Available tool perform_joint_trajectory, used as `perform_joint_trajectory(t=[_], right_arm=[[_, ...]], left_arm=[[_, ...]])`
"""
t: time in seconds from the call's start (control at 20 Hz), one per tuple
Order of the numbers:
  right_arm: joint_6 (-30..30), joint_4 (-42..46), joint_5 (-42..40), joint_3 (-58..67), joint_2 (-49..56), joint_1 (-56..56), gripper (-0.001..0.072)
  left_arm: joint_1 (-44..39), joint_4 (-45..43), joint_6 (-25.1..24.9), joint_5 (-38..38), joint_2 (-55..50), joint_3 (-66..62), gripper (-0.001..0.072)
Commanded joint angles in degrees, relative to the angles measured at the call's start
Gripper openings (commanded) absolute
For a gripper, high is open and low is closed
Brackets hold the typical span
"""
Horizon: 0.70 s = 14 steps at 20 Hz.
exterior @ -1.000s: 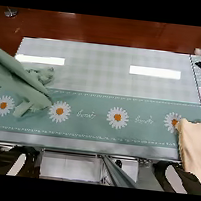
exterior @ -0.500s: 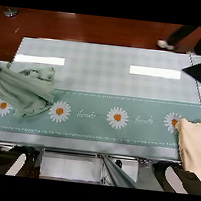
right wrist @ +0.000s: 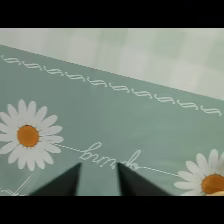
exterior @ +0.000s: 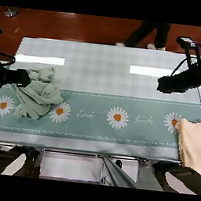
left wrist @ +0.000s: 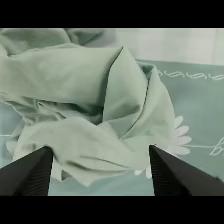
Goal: Fold the shirts.
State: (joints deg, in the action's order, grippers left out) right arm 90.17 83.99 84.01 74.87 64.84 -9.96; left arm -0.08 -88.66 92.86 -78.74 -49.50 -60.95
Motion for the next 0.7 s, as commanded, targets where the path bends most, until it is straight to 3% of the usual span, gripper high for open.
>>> perform_joint_trajectory(t=[0.0,0.05,0.1,0.15,0.2,0.5,0.65], right_arm=[[1.7,7.5,0.4,0.0,2.6,-1.2,0.0606],[1.9,9.6,0.7,0.0,2.5,-1.2,0.0571],[2.2,10.6,1.2,0.0,2.4,-1.2,0.0415],[2.2,10.6,1.6,-0.3,2.4,-1.2,0.0129],[2.9,10.6,1.4,-1.0,2.4,-1.2,0.0013],[6.8,2.3,-5.7,-12.4,2.4,-1.2,0.0013],[7.5,-0.5,-9.7,-16.3,2.4,-1.2,0.0013]], left_arm=[[0.0,5.2,-2.2,-2.8,-4.7,-4.5,0.0577],[0.0,7.7,-2.3,-2.3,-4.7,-6.0,0.0199],[-0.1,11.6,-4.2,-0.8,-4.6,-7.1,0.0030],[-0.9,14.8,-5.1,0.9,-4.4,-7.3,0.0029],[-2.3,16.6,-5.1,1.9,-4.5,-7.3,0.0029],[-13.3,12.6,2.4,13.5,-6.2,-1.4,0.0029],[-14.4,13.2,3.5,14.0,-11.1,1.6,0.0029]])
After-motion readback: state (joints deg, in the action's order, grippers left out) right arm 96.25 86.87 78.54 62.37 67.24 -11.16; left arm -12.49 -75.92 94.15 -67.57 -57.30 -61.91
